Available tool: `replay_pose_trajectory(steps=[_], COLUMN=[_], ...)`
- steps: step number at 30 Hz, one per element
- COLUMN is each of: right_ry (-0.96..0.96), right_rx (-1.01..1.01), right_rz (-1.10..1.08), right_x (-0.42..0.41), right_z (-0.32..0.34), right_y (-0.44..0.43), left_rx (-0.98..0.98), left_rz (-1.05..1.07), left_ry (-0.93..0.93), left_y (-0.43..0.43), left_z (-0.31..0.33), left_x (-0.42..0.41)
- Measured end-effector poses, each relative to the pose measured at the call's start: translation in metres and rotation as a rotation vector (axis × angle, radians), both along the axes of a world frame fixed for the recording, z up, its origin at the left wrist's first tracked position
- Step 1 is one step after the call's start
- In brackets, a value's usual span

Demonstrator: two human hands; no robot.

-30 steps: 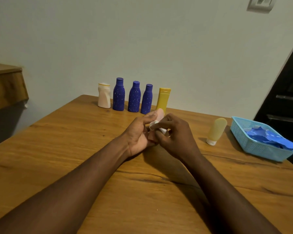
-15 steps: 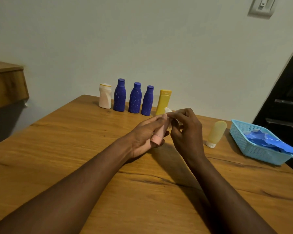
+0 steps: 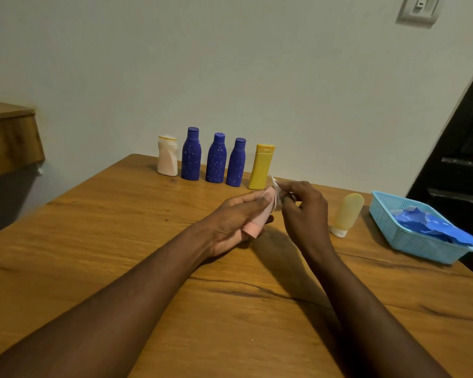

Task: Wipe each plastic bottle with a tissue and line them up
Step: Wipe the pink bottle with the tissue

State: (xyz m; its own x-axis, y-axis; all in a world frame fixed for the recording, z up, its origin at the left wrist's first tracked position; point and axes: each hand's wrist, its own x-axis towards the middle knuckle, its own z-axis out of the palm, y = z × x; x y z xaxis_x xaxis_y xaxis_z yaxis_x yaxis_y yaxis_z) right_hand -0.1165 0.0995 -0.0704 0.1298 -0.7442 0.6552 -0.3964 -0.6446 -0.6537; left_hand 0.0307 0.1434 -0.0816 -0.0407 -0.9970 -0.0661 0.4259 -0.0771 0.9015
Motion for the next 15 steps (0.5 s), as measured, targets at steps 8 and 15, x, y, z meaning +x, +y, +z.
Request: replay_pose_trajectory(steps=[8,15], right_ry=[-0.139,-0.178], right_rx=[0.269,0.38], right_rz=[0.138,0.202], right_x=[0.003,0.01], right_z=[-0.006,-0.01], right_y=[0.001,0.013], left_rx=[0.005,0.028], left_rz=[0.04,0.219], left_ry=[0.042,0.096], left_y=[-0.003,-0.011], left_z=[0.001,-0.001], left_x=[0.002,0.006])
